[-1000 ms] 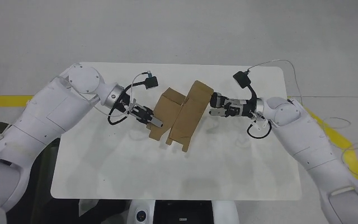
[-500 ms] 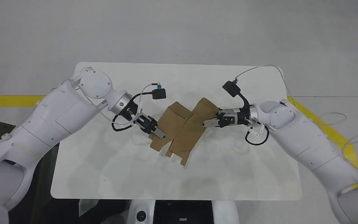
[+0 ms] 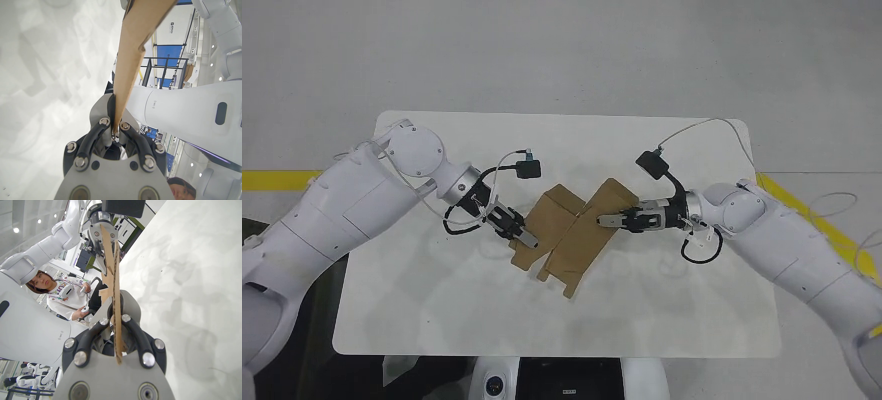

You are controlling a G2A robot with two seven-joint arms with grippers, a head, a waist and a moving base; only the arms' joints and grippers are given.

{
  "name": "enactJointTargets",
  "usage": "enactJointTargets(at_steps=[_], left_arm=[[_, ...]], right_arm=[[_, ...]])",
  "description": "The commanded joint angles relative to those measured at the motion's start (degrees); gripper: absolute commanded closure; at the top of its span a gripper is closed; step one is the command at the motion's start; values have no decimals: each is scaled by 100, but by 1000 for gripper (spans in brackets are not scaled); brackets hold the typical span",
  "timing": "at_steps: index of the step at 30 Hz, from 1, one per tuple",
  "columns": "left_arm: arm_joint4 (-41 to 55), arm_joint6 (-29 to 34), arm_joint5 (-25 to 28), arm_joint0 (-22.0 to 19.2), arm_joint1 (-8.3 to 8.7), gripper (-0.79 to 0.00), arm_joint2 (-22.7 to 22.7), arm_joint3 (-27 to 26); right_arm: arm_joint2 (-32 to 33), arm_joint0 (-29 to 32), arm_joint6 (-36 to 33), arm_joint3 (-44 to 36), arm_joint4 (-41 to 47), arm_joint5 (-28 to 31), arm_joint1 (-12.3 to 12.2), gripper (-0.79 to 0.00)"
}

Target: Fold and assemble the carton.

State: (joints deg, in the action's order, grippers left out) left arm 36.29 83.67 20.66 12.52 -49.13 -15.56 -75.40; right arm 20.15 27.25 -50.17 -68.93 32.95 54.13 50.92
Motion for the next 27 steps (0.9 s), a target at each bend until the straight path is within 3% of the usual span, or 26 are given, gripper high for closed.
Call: enactJointTargets(at_steps=[1, 2, 3, 8, 16, 27], left_arm=[[4, -29, 28, -22, 12, -326, 28, 0], [-1, -45, 43, -34, 19, -751, 40, 3], [1, -60, 59, -45, 26, -785, 51, -1], [51, -488, 486, -93, 88, -785, -36, 98], [327, -1557, 1554, 80, 244, -785, -431, 442], [848, -1979, 1975, 502, 228, -785, -744, 538]], right_arm=[[-137, -78, 88, 20, 50, 88, -13, 0], [-198, -115, 135, 39, 77, 136, -20, 0], [-256, -150, 187, 63, 108, 188, -25, 0], [-391, -307, 388, 242, 374, 387, -39, 0], [170, -192, 389, 562, 738, 387, 50, 0], [865, 130, 777, 965, 207, 387, 364, 0]])
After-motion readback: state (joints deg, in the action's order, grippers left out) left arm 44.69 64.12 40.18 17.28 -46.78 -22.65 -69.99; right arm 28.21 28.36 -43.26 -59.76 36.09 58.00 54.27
